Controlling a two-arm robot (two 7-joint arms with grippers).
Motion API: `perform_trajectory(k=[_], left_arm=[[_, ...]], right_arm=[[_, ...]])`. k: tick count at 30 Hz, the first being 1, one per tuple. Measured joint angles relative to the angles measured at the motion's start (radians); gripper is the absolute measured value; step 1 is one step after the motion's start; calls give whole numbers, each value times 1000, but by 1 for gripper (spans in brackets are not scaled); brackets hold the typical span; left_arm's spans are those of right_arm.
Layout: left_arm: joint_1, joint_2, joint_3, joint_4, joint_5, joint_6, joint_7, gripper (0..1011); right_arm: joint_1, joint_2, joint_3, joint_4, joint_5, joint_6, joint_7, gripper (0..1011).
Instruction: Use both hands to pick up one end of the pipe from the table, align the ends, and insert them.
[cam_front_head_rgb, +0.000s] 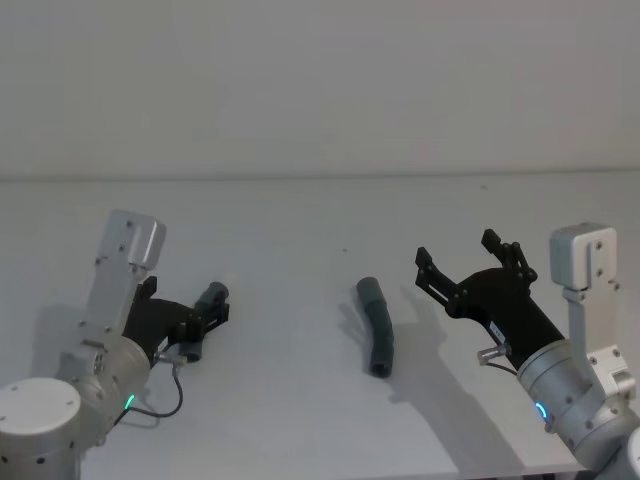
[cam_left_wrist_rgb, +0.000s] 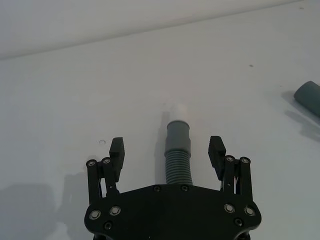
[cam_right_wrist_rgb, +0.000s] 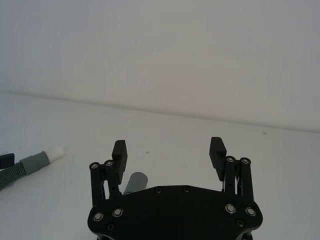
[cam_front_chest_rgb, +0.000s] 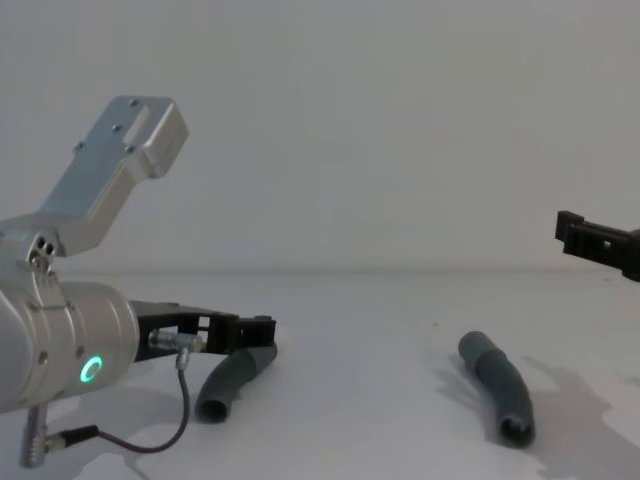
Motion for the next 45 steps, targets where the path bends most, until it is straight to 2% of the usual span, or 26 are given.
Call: perform_trajectory(k=[12, 29, 45], left_arm=[[-54, -12, -6, 61, -15, 25, -45, 1001], [-159, 13, 39, 136, 10, 120, -129, 1002], [-178, 18, 55, 153, 29, 164, -153, 1001]], right_arm=[[0, 0, 0, 0, 0, 0, 0, 1002], [0, 0, 0, 0, 0, 0, 0, 1002], [0, 0, 0, 0, 0, 0, 0, 1002]])
